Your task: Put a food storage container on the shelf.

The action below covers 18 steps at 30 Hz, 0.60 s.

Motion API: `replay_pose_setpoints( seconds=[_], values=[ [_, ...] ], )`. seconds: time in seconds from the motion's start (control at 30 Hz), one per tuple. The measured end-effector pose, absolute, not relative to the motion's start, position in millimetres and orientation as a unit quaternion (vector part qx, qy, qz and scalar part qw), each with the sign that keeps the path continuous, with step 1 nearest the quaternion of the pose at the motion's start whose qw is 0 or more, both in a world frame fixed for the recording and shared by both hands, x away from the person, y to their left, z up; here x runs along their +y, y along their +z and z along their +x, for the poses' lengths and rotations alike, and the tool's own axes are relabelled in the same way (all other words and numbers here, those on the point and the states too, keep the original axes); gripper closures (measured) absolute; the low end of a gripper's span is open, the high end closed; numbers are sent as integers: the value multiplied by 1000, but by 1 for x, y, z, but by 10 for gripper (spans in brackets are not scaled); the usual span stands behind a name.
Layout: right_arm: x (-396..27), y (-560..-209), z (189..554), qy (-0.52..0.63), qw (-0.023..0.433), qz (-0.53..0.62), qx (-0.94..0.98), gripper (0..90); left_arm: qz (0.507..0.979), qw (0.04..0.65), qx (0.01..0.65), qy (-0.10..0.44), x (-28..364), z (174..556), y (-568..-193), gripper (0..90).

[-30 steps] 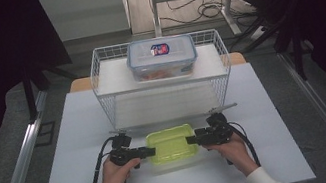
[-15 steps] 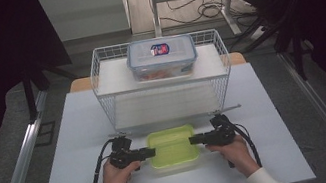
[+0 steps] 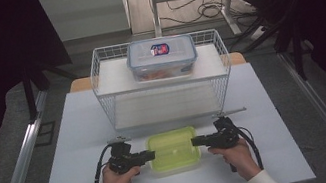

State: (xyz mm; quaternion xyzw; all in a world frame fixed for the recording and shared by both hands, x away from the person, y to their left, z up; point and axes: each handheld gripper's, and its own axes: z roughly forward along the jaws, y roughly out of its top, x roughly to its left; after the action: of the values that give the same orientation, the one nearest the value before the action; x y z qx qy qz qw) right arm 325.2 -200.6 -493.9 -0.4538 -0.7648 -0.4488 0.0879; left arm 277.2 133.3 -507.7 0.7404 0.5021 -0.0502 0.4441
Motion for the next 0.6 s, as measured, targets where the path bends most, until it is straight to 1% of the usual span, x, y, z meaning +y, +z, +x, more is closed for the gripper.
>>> replay_pose_setpoints(
  seconds=[0.1,0.3,0.6],
  values=[
    [-199,-490,321,-446,71,-443,-774,795,742,444,500,-46,133,277,-508,771],
    [-201,-490,320,-448,71,-441,-774,795,737,458,495,-45,135,274,-504,772],
    [-200,-487,318,-458,65,-431,-774,795,741,463,485,-34,137,272,-497,773]
  ],
)
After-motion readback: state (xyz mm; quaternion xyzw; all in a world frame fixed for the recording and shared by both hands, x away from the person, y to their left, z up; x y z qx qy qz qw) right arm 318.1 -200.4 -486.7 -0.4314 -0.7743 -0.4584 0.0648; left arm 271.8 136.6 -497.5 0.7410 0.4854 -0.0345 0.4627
